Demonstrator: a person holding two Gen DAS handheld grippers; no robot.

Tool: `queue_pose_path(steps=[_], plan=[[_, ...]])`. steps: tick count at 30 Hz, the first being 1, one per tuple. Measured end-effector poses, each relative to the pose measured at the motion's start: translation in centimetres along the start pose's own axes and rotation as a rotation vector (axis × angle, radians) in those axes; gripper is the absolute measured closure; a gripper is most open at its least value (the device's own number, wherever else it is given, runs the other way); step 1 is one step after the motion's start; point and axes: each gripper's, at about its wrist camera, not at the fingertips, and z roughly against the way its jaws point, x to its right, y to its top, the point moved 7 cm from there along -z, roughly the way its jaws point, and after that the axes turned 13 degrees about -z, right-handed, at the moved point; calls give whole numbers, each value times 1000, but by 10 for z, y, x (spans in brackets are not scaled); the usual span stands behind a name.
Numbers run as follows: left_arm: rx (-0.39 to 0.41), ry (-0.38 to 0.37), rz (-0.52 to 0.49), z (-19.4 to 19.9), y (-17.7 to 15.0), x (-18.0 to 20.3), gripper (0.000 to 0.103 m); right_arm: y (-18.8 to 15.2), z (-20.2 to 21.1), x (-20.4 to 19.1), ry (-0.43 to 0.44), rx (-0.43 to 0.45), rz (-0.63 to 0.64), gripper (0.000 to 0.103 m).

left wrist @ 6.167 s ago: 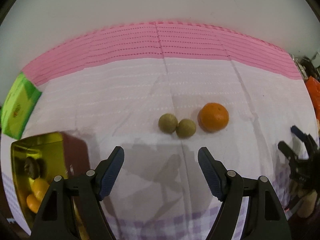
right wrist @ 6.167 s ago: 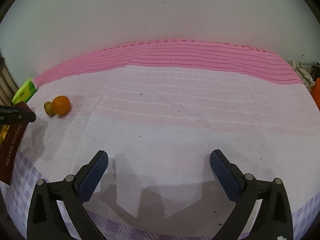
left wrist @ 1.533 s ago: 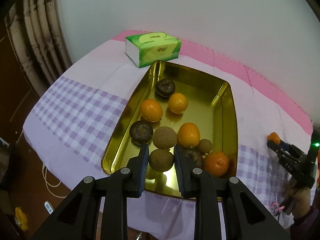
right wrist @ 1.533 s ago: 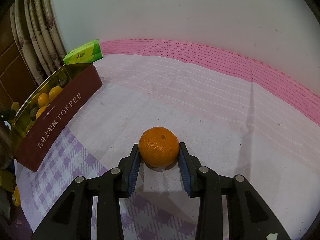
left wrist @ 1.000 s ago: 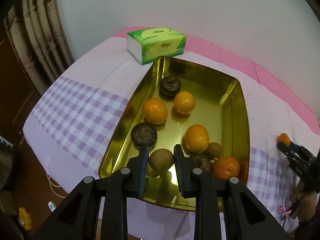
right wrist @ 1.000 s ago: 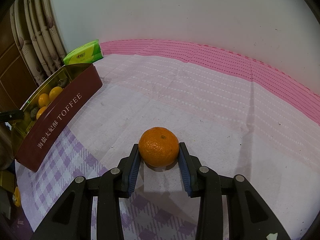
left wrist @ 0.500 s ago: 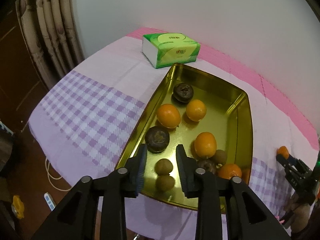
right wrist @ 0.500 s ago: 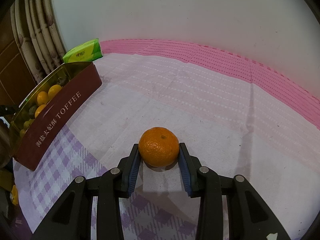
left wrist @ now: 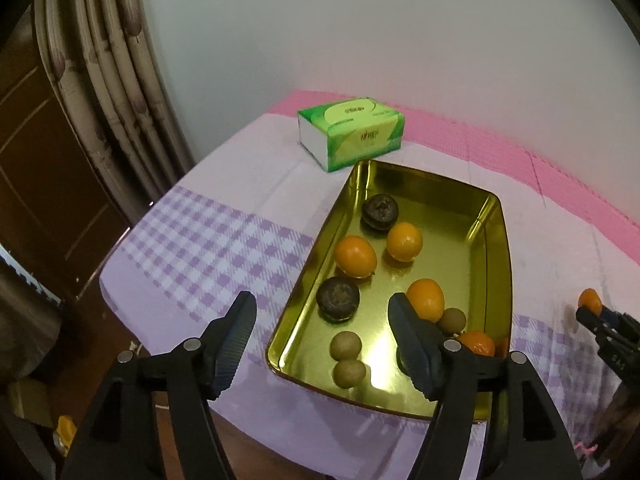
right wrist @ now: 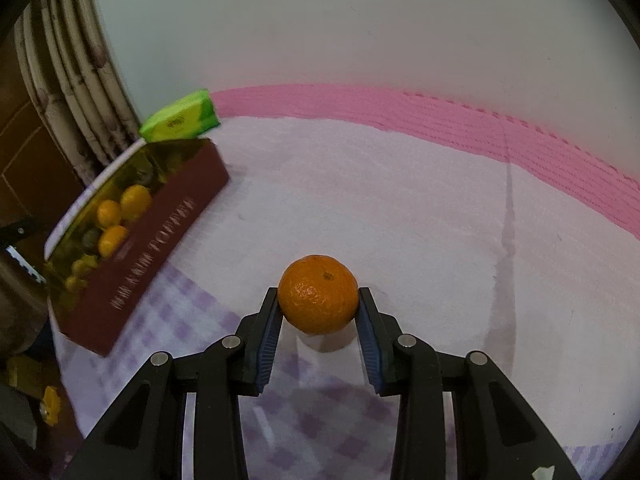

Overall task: Organize fruits
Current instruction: 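Carry the orange over the tin, lower it and open the right gripper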

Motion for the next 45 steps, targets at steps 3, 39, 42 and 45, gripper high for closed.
queue_pose_path(steps=[3,39,42,45], plan=[[0,3,0,1,1,-1,32,5,9,-24,42,4,24,69],[-76,77,253,-14,-16,-74,26,-12,-24,-243,320,-104,324,69],[-75,89,234,-14,-15,-71,26,-11,-31,-246,315,-111,328,69],[-70,100,230,-13,-14,-72,26,-12,-36,-247,314,-121,325,69]])
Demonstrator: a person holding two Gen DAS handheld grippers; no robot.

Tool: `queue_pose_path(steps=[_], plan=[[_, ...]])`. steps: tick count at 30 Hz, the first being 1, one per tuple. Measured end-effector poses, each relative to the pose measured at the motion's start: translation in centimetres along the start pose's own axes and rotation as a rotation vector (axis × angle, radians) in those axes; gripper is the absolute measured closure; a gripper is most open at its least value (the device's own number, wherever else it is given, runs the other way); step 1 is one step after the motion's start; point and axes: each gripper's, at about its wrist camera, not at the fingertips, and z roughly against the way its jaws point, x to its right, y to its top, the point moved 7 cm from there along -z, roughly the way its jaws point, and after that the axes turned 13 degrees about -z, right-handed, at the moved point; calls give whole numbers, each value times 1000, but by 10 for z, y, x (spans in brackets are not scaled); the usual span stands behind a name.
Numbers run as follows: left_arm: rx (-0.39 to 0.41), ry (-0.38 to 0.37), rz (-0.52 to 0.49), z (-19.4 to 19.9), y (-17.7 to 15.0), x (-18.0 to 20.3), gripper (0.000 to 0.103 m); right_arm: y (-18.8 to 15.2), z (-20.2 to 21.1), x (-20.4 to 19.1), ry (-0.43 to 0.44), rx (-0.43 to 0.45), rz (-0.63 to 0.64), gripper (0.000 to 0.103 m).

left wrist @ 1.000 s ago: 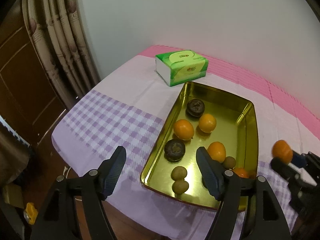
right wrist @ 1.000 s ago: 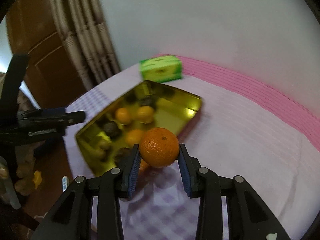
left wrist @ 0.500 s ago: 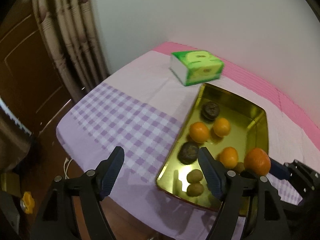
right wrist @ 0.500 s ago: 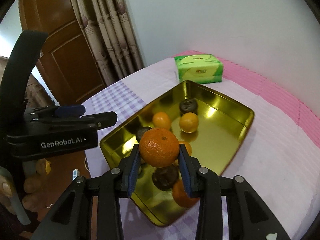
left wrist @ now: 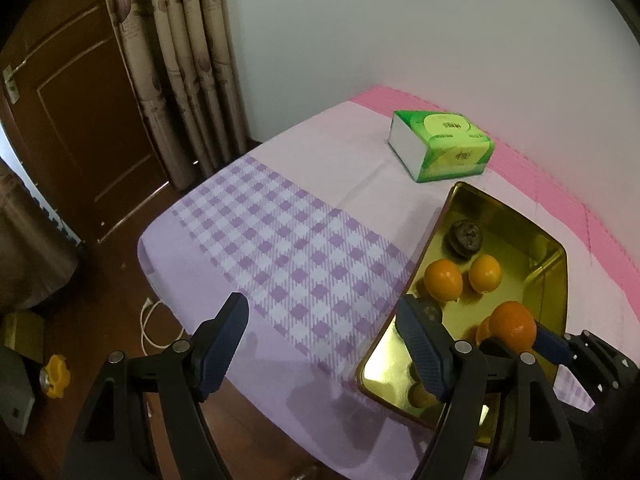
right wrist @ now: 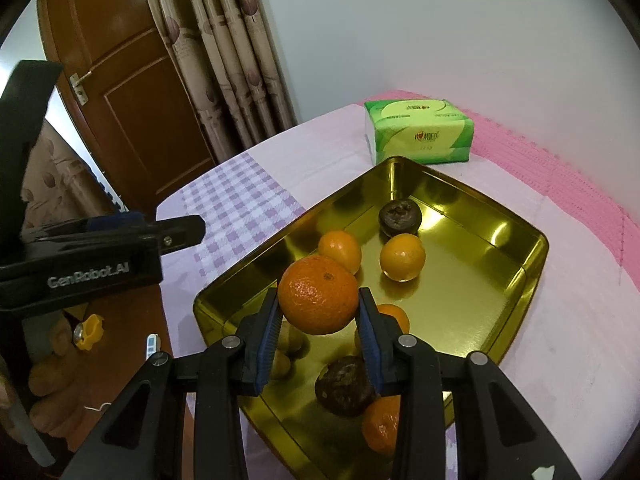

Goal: Organize fruits

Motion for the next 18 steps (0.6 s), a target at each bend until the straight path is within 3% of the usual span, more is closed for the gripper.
queue_pose_path(steps=[11,18], plan=[[-6,-40,3,-3,0,4,26,-3,-19,2,-9,-26,2,67],[28,-41,-41,5,4,14,26,2,-5,1,13,20,-12,65]])
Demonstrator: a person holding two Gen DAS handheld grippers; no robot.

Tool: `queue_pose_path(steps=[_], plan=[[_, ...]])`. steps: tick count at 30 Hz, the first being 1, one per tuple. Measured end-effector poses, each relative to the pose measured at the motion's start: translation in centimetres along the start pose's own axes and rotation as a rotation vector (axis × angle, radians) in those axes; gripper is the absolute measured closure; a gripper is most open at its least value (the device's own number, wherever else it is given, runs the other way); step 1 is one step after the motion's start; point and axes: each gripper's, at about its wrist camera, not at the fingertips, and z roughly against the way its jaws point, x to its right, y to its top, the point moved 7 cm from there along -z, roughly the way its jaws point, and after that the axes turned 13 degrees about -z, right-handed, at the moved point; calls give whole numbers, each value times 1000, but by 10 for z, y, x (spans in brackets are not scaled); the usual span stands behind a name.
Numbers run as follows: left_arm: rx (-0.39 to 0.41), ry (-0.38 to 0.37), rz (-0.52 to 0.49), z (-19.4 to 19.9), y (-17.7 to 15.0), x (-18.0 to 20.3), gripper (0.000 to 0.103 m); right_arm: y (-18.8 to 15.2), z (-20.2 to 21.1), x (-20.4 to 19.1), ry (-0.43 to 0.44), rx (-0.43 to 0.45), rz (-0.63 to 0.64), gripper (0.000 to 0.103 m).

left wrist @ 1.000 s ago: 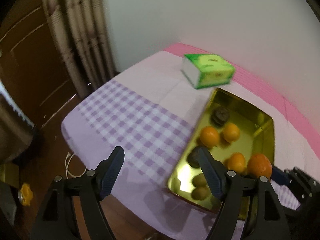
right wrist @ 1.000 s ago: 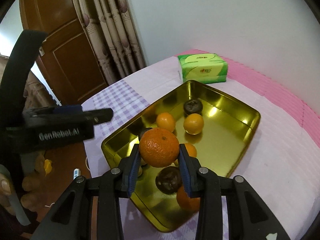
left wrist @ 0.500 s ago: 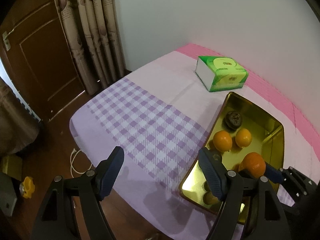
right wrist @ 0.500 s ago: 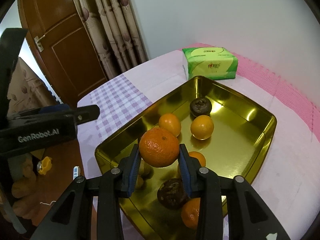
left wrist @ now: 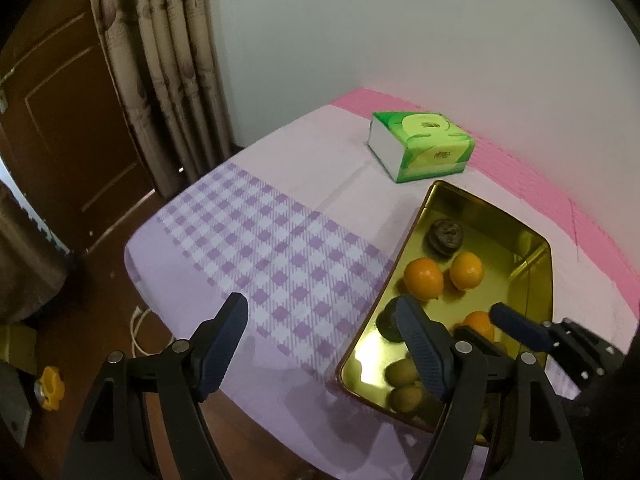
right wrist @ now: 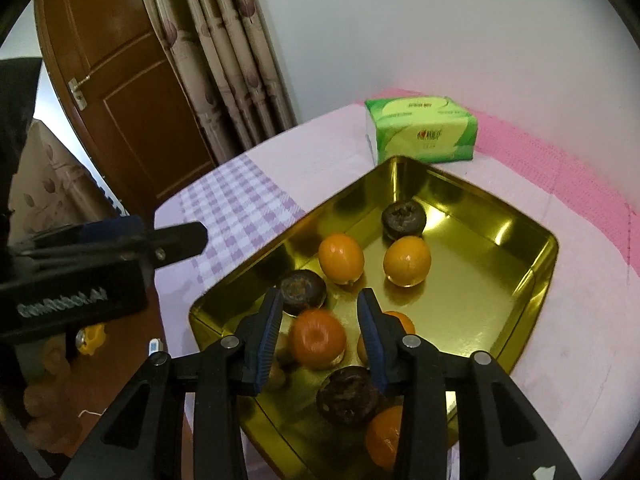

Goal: Organize fruits

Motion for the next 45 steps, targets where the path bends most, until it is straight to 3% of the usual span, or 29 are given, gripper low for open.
queue_pose_path(steps=[6,8,10,16,20,25,28,36,45], plan=[[57,-12,-42,14,5,10,25,-2,35,7,-34,104,-22,52],[74,-12,-61,19,7,14,25,-3,52,10,-82,166,-20,46],[101,-2,-76,27,9,17,25,-3,70,12,-124,233,-13,32],[190,21,-103,55,16,22,25,-2,123,9,-219,404,14,16],[244,1,-102,79,20,25,24,-5,150,-3,-247,470,45,13],[325,-23,-84,118,25,23,11,-6,182,-10,-270,533,37,11],[400,9,-88,147,27,19,3,-6,201,-13,-293,577,28,6],[543,21,-132,206,27,23,1,-8,239,-24,-312,642,27,3],[592,-32,-130,230,27,22,0,-10,257,-43,-348,692,50,1]])
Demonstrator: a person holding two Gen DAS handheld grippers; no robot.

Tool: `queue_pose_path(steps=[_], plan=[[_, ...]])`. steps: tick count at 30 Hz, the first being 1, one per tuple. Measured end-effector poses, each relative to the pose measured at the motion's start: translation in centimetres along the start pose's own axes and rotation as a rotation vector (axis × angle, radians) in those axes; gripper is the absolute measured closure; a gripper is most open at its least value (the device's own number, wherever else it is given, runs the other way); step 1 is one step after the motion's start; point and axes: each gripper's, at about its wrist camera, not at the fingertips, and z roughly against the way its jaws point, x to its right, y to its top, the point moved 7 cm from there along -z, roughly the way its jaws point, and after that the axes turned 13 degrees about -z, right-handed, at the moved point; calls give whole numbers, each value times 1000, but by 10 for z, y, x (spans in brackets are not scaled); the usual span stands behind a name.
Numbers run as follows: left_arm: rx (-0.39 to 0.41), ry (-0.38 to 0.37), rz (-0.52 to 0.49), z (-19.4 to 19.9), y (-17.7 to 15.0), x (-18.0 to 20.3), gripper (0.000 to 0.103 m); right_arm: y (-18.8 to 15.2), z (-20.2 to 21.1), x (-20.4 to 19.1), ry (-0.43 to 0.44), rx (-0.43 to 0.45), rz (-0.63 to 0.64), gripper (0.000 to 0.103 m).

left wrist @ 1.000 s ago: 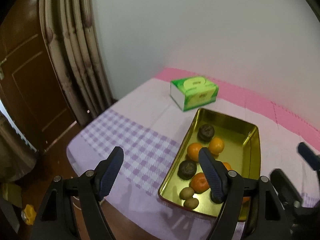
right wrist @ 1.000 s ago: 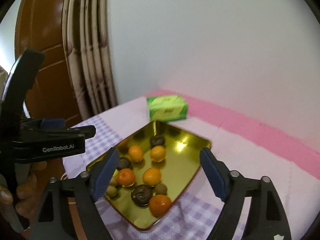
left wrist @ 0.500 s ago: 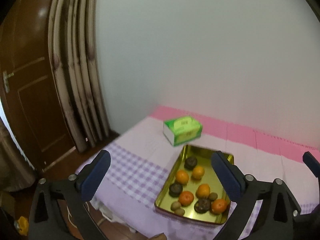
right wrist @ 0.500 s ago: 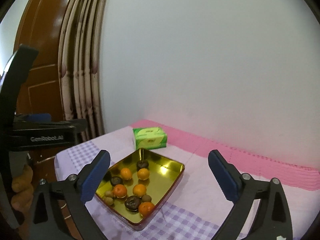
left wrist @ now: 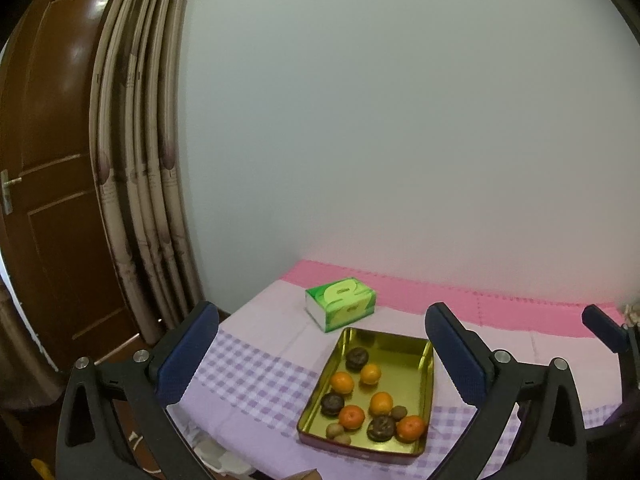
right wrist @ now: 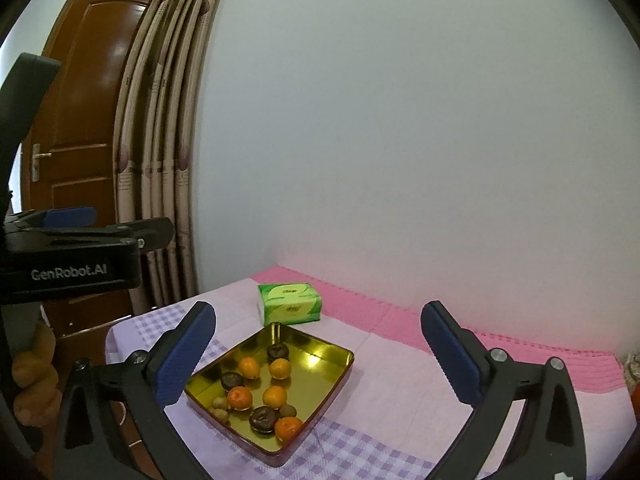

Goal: Organize fruits

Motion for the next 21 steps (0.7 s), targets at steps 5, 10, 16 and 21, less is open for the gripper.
queue_pose_path(steps=[5,10,16,21], plan=[[-9,-1,23,2,-1,-7,0,1,1,-1,-27,3,-12,1],[-21,1,41,-1,-5,-12,0,0,3,-5,-34,4,-3,1],[-21,17,45,-3,-8,-15,0,-2,2,-9,-36,-2,8,1],[-24,21,44,-2,-9,-15,0,-3,2,-10,-32,-7,7,1]])
